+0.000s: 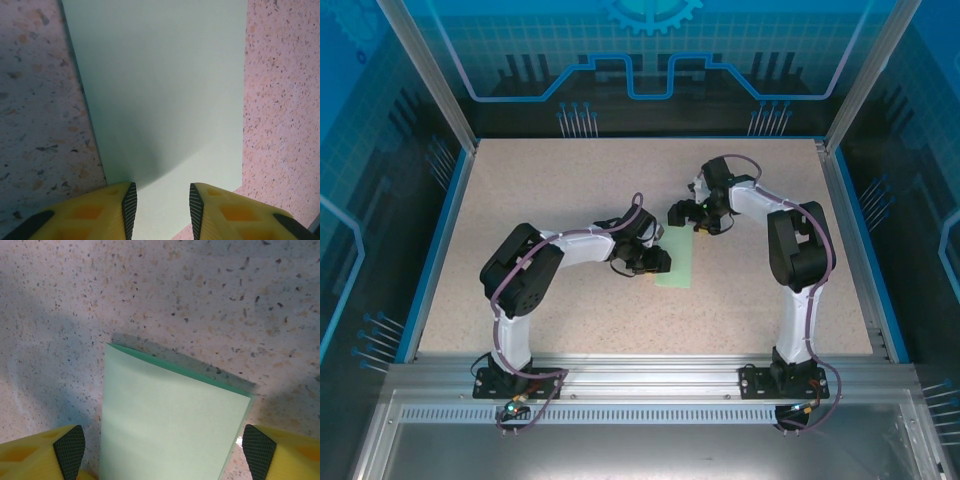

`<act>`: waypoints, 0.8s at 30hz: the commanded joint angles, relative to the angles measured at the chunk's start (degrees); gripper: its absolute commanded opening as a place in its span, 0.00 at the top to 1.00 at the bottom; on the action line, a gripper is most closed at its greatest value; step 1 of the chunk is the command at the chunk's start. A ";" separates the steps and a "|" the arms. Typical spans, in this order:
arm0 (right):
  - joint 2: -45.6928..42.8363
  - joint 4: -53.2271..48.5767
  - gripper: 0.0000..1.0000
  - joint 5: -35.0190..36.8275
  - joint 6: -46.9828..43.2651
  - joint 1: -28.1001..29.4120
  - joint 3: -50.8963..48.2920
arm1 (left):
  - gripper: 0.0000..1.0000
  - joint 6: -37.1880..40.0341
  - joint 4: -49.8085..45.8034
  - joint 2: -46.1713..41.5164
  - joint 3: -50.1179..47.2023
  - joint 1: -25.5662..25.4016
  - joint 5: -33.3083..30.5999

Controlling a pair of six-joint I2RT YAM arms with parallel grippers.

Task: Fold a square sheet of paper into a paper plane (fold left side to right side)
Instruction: Fold the triangle a second time at the center of the table.

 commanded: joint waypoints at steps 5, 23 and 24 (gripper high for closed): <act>1.60 0.17 0.14 -1.98 0.01 -0.86 1.65 | 0.62 -0.35 -0.87 0.23 -0.22 -0.51 -0.46; 3.88 -0.56 0.10 -1.13 1.50 -0.83 3.77 | 0.62 -0.40 -0.60 0.14 -0.50 -0.44 -0.42; 3.84 -0.50 0.10 -1.57 1.51 -0.79 3.63 | 0.63 -0.44 -0.62 0.14 -0.46 -0.46 -0.37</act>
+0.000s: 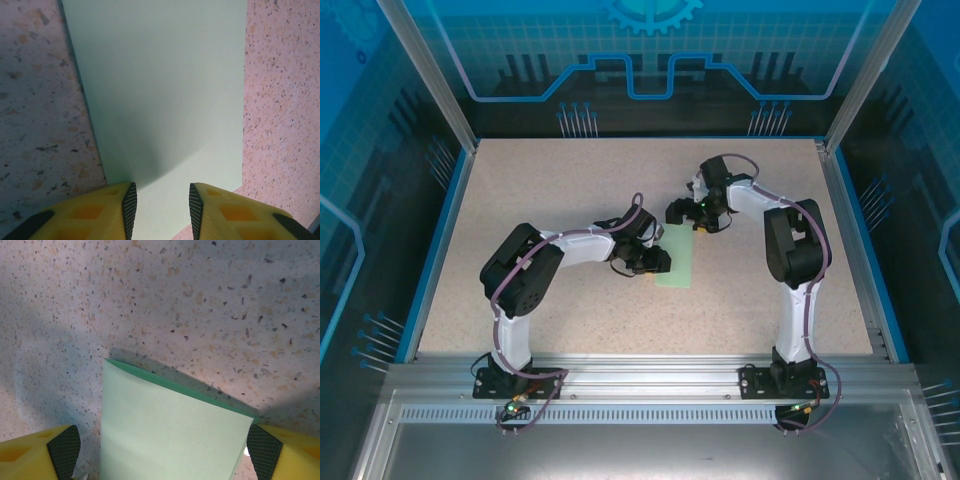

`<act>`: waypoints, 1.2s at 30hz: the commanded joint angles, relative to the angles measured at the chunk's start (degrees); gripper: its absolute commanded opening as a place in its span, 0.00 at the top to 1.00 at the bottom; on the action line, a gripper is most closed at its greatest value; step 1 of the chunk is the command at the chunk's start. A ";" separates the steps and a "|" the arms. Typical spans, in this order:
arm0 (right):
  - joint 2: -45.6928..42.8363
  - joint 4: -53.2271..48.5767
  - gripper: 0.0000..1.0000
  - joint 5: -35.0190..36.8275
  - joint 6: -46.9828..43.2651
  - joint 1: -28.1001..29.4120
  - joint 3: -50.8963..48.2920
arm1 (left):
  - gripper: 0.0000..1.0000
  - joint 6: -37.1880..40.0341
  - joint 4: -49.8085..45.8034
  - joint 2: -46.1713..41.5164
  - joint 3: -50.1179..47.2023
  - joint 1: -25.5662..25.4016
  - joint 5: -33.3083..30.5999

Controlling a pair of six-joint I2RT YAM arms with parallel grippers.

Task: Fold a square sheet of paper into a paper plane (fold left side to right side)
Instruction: Fold the triangle a second time at the center of the table.

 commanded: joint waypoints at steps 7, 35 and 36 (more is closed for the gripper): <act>0.33 -0.26 0.12 -4.14 1.49 -0.85 0.21 | 0.63 -0.43 -0.45 0.16 -0.54 -0.51 -0.43; -11.80 6.90 0.24 -13.47 8.93 -0.40 -16.95 | 0.54 1.34 5.00 -7.73 -4.33 -0.50 -0.30; -11.85 6.79 0.24 -13.39 9.20 -0.34 -17.38 | 0.51 1.97 6.07 -9.62 -5.58 -0.50 -0.79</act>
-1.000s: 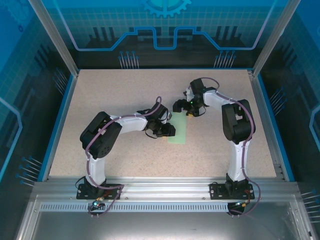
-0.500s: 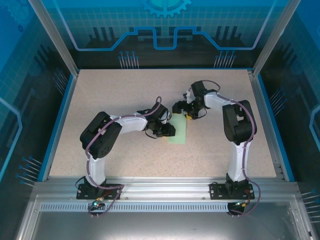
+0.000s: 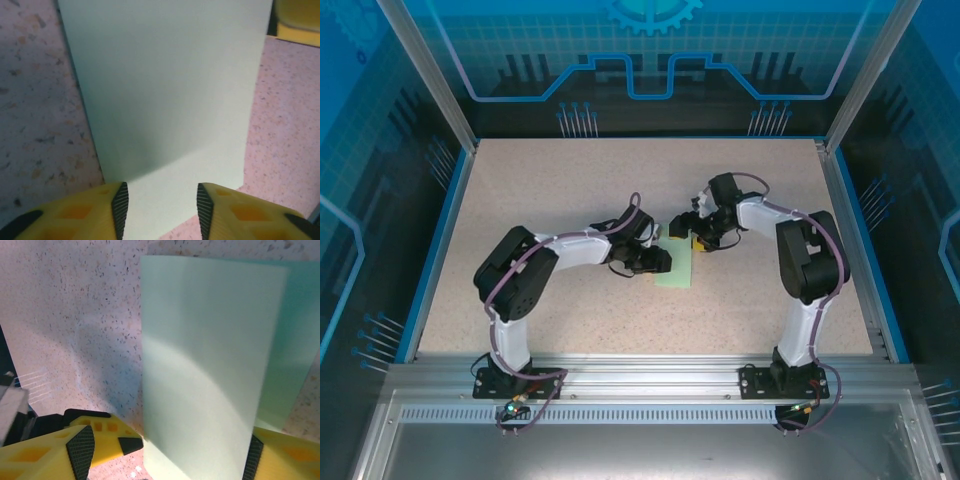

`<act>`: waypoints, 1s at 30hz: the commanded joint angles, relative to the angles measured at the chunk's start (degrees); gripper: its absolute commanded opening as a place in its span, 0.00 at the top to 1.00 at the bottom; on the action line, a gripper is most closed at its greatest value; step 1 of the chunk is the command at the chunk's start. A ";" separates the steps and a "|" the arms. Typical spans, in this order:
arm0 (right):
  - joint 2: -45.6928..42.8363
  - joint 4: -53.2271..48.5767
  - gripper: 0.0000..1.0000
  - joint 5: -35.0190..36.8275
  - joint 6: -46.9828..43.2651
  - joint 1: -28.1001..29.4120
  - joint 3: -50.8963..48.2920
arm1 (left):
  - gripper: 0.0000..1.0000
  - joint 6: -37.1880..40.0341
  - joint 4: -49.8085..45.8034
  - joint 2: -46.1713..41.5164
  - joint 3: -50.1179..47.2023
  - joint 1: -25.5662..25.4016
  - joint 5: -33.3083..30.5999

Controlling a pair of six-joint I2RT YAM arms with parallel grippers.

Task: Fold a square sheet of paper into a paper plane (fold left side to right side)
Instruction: Fold the triangle a second time at the center of the table.

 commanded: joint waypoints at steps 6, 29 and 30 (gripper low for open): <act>-2.26 -1.42 0.30 -3.60 3.71 0.36 -2.01 | 0.38 8.93 11.96 -19.57 -13.58 -2.72 -5.80; -4.97 -1.04 0.34 -6.22 10.79 2.32 -0.58 | 0.29 22.11 3.17 -5.87 -0.09 -21.62 -37.74; -4.83 -1.07 0.34 -6.37 10.82 2.44 -0.58 | 0.29 22.55 2.31 -4.81 0.93 -21.95 -38.74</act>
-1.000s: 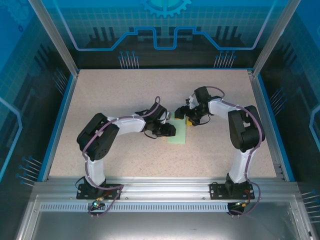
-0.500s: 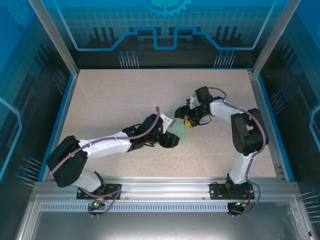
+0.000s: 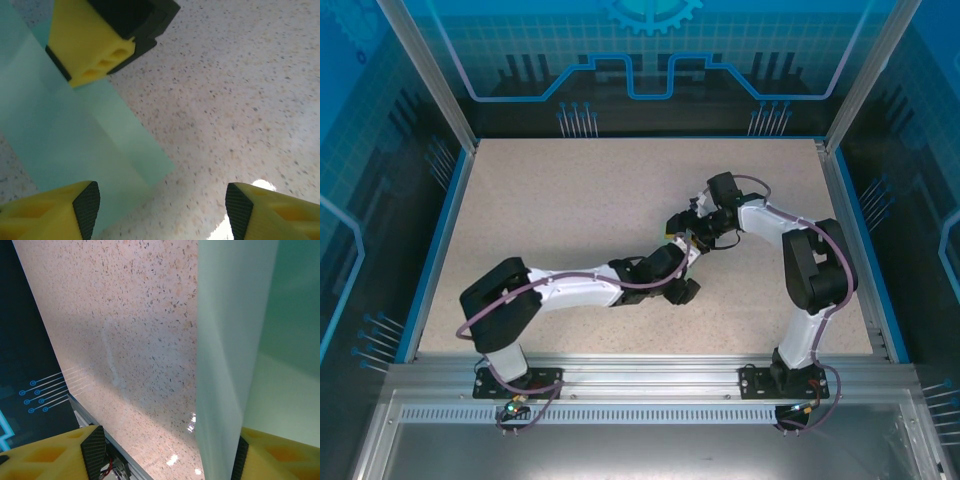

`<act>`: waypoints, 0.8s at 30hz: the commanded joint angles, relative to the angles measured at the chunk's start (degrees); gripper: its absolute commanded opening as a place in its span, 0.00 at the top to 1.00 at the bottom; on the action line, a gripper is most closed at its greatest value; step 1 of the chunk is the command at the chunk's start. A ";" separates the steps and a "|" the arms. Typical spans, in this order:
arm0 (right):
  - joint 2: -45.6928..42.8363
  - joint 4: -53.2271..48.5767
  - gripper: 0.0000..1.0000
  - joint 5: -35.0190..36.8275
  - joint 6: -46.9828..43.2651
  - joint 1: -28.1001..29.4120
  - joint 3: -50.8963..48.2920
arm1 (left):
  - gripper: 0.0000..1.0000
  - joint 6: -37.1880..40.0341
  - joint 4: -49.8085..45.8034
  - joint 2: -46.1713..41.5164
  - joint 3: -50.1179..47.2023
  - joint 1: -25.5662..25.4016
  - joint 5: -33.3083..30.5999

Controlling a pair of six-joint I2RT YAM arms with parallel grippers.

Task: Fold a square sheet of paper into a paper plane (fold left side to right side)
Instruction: Fold the triangle a second time at the center of the table.

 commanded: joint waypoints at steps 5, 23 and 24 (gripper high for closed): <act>-0.07 -1.29 0.34 -1.41 0.89 0.68 1.09 | 0.35 2.80 -8.67 7.35 8.94 -2.15 -11.73; 1.13 -4.05 0.34 1.64 -1.83 0.72 2.22 | 0.92 3.05 -13.58 5.50 10.60 -2.64 -9.87; 1.16 -4.03 0.34 1.64 -2.05 0.76 2.30 | 0.94 2.86 -14.34 5.72 11.07 -2.62 -9.87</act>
